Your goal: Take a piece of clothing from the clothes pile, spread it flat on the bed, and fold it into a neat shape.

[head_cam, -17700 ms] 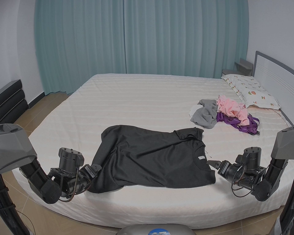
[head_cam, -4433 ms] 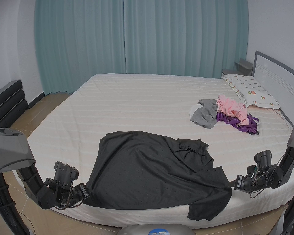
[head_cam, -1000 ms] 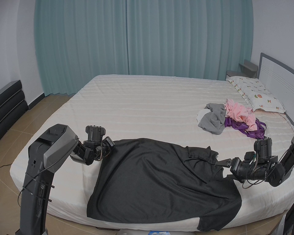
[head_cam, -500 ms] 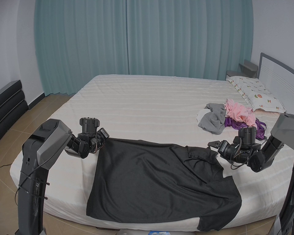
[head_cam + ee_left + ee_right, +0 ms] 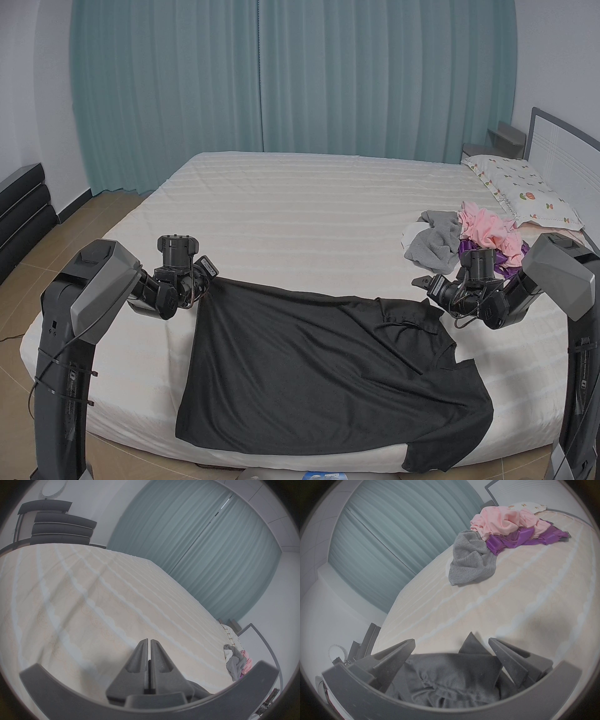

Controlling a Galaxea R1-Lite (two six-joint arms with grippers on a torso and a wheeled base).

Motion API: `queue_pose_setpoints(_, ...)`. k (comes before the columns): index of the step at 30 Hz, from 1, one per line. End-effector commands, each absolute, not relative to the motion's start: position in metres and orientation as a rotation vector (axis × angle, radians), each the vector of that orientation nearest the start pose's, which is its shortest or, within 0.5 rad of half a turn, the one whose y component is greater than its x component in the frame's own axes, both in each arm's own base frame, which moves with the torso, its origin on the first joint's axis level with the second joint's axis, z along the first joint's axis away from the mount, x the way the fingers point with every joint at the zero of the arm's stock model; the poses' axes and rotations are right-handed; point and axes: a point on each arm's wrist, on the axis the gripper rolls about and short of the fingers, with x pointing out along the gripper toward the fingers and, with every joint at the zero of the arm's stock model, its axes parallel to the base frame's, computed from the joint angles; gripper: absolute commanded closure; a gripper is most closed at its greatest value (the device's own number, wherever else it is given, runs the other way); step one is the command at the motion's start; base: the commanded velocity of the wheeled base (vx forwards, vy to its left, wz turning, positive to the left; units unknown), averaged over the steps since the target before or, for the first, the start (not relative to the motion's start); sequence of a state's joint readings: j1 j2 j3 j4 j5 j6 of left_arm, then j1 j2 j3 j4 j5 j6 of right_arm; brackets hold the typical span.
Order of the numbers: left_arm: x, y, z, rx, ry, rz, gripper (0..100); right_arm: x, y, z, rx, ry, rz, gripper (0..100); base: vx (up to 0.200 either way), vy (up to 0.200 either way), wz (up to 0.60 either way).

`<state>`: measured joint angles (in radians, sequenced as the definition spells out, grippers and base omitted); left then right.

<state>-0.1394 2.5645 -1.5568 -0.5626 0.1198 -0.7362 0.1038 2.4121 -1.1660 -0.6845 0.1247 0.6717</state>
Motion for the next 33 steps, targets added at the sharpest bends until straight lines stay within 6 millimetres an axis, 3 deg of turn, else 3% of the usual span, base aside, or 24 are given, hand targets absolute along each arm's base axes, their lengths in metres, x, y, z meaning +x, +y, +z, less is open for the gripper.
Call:
queue_pose_setpoints(1, 0.496, -0.065, 0.016, -0.666, 0.416, 0.152, 100, 0.44, 0.044, -0.005, 0.653, 0.621, 0.014, 0, 0.0, 0.0, 0.0)
queue_pose_setpoints(13, 0.497, -0.041, 0.012, -0.613, 0.406, 0.22, 100, 0.443, 0.047, -0.013, 0.651, 0.638, 0.019, 0, 0.0, 0.0, 0.0)
queue_pose_setpoints(25, 0.494, -0.035, 0.002, -0.609, 0.432, 0.244, 100, 0.441, 0.049, -0.02, 0.678, 0.693, 0.05, 0, 0.0, 0.0, 0.0)
queue_pose_setpoints(26, 0.493, -0.035, 0.001, -0.609, 0.432, 0.244, 100, 0.44, 0.05, -0.022, 0.679, 0.7, 0.056, 100, 0.0, 0.0, 0.0)
queue_pose_setpoints(33, 0.494, -0.036, 0.0, -0.609, 0.431, 0.242, 100, 0.447, 0.052, -0.018, 0.682, 0.676, 0.071, 100, 0.0, 0.0, 0.0)
